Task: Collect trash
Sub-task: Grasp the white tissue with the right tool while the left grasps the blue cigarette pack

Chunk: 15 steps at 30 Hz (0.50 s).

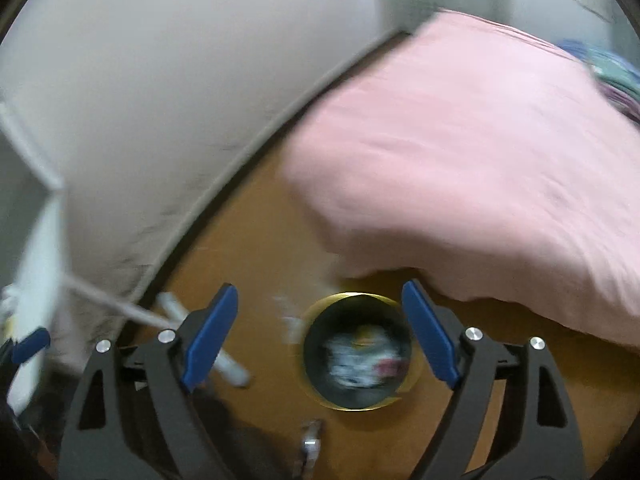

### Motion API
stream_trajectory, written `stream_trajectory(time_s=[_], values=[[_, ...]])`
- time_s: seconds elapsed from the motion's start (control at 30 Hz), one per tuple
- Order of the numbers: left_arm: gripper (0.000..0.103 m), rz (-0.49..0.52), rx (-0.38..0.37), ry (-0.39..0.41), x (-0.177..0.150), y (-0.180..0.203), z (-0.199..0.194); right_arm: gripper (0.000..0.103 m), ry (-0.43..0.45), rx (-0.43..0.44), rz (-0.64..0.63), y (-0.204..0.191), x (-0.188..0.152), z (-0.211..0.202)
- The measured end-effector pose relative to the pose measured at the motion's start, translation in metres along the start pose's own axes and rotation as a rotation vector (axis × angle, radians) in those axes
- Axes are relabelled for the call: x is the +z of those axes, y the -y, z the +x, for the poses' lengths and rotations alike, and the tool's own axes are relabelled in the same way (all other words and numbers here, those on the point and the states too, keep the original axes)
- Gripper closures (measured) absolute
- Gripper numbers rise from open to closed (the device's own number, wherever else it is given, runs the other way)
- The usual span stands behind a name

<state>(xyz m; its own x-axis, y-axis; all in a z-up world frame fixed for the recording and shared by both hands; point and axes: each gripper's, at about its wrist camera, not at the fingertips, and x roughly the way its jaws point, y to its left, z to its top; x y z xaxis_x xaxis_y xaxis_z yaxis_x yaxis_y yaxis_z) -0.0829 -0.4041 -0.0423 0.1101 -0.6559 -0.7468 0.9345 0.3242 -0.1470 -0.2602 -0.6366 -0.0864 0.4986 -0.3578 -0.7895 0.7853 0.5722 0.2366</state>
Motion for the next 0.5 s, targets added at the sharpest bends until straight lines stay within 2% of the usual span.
stream_trajectory(time_s=[0.07,0.17,0.3,0.37,0.4,0.5], values=[[0.01,-0.036,0.061,0.034,-0.004,-0.036,-0.034,0.022,0.005,0.061,-0.09,-0.043,-0.001,-0.008],[0.01,-0.12,0.26,0.083,-0.028,-0.118,-0.095,0.022,0.006,0.172,-0.278,-0.132,-0.003,-0.018],[0.01,-0.259,0.504,0.084,-0.069,-0.207,-0.156,0.022,-0.041,0.393,-0.512,-0.273,-0.013,-0.023],[0.01,-0.306,0.543,0.084,-0.088,-0.236,-0.177,0.022,-0.082,0.491,-0.612,-0.34,-0.021,-0.02],[0.01,-0.365,0.585,0.083,-0.104,-0.259,-0.194,0.022,-0.097,0.526,-0.669,-0.378,-0.028,-0.017],[0.01,-0.457,0.654,0.086,-0.137,-0.297,-0.223,0.022,-0.114,0.567,-0.812,-0.468,-0.048,-0.006]])
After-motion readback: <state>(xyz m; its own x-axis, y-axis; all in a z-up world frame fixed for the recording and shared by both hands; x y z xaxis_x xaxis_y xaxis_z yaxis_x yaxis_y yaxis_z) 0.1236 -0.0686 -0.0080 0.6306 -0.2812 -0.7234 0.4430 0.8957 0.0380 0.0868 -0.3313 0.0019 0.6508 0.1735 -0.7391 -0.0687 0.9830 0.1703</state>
